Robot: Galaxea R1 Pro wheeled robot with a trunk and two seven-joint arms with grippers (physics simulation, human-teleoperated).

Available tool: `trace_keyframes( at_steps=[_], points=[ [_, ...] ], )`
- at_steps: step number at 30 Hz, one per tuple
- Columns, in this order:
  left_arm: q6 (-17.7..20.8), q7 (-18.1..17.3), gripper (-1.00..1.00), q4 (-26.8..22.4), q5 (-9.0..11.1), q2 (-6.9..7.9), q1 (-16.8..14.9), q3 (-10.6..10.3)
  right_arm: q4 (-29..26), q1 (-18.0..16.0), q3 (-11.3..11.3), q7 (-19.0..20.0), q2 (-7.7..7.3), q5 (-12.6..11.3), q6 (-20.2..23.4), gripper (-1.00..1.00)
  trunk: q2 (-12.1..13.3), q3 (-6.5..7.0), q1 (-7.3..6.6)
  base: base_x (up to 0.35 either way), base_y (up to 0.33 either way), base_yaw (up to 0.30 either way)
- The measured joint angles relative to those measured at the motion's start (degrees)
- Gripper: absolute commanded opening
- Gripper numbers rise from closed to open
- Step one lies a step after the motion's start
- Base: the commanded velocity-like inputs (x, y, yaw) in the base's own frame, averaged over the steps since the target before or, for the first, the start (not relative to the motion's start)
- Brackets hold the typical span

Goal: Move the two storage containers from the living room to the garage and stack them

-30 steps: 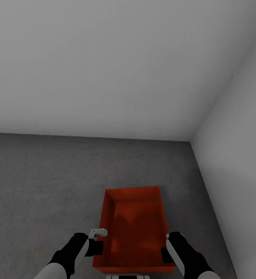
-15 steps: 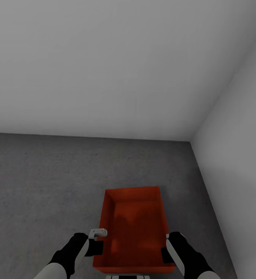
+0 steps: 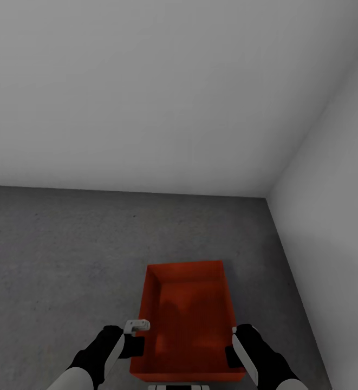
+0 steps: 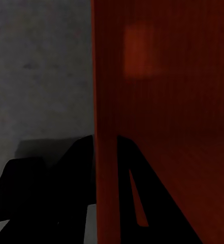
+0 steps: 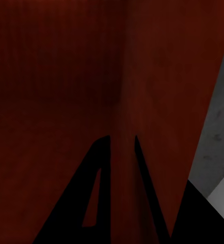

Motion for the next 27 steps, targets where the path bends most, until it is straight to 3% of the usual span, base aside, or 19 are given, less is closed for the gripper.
trace_keyframes(
  at_steps=[27],
  points=[
    [0.0, 0.0, -1.00, 0.0, 0.0, 0.00, 0.0, 0.0, 0.0, 0.0, 0.0, 0.0, 0.00, 0.0, 0.0, -1.00, 0.0, 0.00, 0.00, 0.000, 0.000, 0.000]
  ],
)
